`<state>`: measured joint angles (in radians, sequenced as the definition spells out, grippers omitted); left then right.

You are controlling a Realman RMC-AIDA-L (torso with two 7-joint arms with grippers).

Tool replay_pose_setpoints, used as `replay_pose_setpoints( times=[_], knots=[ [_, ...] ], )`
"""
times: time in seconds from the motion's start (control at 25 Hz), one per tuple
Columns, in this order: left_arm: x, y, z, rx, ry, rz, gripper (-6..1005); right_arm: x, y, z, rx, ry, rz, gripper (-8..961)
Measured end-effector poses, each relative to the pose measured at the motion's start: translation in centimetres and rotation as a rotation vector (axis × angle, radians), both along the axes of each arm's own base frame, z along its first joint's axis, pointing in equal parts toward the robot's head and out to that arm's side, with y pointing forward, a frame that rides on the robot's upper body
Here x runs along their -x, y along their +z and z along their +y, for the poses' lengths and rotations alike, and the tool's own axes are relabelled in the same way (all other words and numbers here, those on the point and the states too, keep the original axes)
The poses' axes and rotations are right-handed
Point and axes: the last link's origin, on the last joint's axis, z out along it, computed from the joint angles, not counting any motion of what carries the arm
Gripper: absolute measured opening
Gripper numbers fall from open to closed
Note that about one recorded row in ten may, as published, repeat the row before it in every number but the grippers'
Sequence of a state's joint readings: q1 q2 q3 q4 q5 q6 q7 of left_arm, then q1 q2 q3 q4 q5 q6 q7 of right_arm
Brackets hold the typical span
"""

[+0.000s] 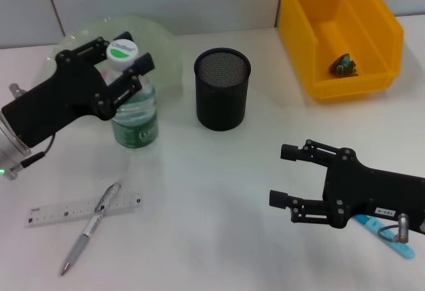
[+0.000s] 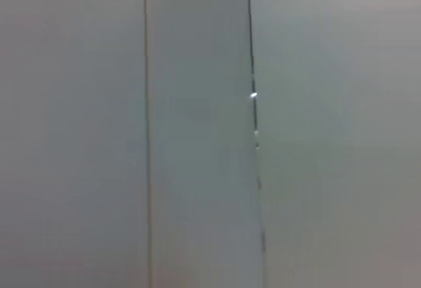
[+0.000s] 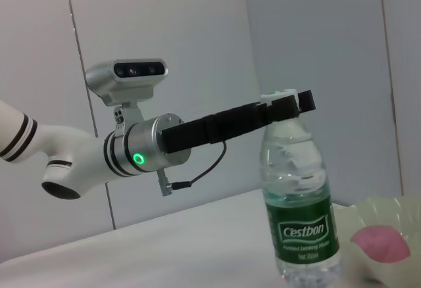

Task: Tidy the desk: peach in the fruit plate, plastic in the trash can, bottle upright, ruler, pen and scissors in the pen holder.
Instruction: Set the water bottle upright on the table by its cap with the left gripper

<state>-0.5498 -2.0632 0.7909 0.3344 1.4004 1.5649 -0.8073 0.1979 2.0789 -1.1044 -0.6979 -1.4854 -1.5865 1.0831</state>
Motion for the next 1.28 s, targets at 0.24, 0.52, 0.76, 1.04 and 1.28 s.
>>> replay_pose_setpoints(
  times=[0.24, 0.52, 0.76, 1.04, 1.28],
  knots=[
    [0.5, 0.1, 0.6, -0.048, 0.032, 0.033, 447, -0.1, -0.1, -0.1, 0.004, -0.001, -0.004, 832],
    [1.1, 0.1, 0.8, -0.064, 0.060, 0.051, 446, -0.1, -0.1, -0.1, 0.007, 0.000, -0.008, 832],
    [1.6, 0.1, 0.8, -0.078, 0.082, 0.066, 446, -0.1, -0.1, 0.0, 0.006, 0.002, -0.008, 832],
    [1.9, -0.1, 0.9, -0.086, 0.100, 0.082, 446, 0.0, -0.1, 0.0, 0.006, 0.002, -0.007, 832],
    [2.4, -0.1, 0.7, -0.082, 0.123, 0.083, 446, 0.0, -0.1, 0.1, 0.007, 0.004, -0.007, 832]
  ],
)
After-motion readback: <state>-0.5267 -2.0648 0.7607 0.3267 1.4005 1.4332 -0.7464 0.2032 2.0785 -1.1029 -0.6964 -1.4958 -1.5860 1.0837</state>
